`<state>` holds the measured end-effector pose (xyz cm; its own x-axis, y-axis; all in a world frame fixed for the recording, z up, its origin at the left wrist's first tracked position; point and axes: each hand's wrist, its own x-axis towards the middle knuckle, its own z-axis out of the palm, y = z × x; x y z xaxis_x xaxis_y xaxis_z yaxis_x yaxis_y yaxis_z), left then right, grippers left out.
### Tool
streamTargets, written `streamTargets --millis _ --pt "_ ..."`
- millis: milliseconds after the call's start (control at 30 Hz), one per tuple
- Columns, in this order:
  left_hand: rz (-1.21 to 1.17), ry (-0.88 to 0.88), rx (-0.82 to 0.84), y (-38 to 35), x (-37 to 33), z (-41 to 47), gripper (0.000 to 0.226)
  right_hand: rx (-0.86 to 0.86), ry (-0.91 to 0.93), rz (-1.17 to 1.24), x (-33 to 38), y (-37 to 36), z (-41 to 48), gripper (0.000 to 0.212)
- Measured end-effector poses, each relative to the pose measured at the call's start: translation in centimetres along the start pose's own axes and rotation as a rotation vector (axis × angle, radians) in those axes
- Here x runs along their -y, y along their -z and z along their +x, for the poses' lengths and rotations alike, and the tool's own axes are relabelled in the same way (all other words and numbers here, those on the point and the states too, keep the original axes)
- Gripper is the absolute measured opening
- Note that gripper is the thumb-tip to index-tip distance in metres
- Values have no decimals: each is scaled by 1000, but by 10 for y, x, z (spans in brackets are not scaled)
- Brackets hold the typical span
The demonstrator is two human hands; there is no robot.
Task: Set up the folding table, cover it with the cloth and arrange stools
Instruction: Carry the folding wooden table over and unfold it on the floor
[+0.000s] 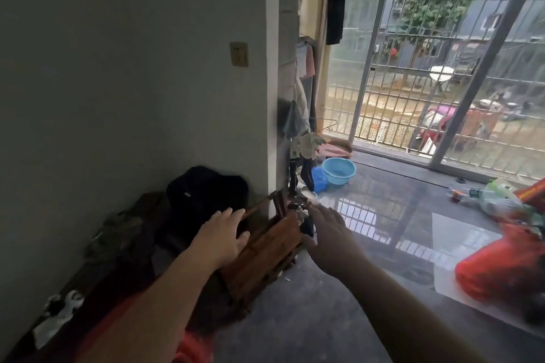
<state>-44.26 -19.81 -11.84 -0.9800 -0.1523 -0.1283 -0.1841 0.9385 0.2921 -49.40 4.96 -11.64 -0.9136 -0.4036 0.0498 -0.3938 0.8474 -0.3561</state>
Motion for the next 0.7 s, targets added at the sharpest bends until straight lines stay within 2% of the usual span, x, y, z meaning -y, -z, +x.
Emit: streamTargets --millis 100,267,500,700 --pt "-19 43 36 -13 -6 50 64 44 28 7 -29 -11 53 64" --pt "-41 148 116 -39 9 110 64 212 30 35 -57 -44 121 68" --pt "-57 242 218 -79 63 201 64 373 25 17 -73 -107 230 71" --pt "-107 284 272 -102 123 304 64 502 25 20 -58 -163 339 65"
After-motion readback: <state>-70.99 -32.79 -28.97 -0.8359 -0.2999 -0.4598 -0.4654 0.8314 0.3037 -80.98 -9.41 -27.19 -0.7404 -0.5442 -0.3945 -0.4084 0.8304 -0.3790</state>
